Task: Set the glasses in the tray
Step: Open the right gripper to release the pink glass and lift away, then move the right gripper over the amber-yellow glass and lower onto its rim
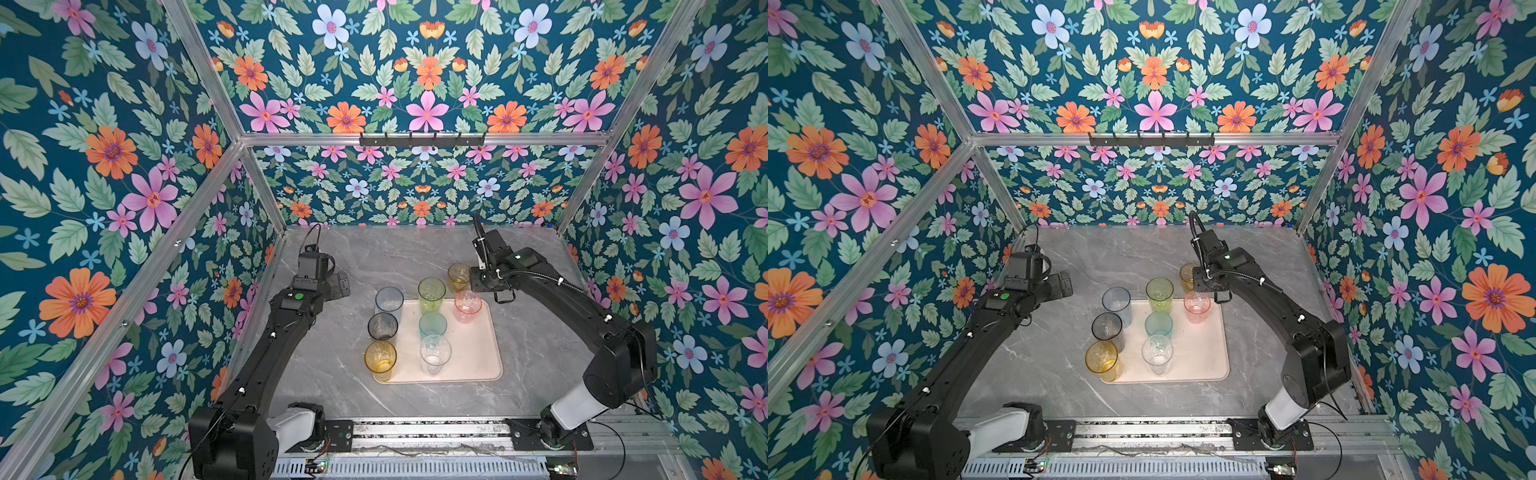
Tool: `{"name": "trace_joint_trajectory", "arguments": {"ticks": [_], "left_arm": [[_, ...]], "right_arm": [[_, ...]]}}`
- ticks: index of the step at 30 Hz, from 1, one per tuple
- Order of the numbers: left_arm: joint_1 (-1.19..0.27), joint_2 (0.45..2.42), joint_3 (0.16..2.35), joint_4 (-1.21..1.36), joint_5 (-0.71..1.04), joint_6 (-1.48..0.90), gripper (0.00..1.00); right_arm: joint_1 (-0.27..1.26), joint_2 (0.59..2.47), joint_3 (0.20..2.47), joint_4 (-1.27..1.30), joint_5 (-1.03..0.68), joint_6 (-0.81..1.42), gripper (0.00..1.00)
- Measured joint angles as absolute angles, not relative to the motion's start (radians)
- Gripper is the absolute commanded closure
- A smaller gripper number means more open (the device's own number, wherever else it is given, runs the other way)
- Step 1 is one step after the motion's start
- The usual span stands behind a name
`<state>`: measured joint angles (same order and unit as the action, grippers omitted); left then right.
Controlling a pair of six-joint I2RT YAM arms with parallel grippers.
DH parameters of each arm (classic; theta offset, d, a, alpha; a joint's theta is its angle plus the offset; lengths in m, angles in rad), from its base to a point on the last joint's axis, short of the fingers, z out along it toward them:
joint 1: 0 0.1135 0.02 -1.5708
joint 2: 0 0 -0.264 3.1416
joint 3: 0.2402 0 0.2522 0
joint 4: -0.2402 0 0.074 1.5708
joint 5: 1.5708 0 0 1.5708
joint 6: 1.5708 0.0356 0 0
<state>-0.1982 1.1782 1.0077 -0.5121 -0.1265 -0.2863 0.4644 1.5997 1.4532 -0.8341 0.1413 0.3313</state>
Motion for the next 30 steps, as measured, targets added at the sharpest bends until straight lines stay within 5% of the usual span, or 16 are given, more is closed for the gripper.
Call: {"name": "trace_joint_trajectory", "arguments": {"ticks": [30], "left_arm": [[-0.197,1.178,1.008,-0.512,-0.125,-0.286,0.01]], "right_arm": [[0.379,1.846,1.670,-0.809,0.105,0.277,0.59]]}}
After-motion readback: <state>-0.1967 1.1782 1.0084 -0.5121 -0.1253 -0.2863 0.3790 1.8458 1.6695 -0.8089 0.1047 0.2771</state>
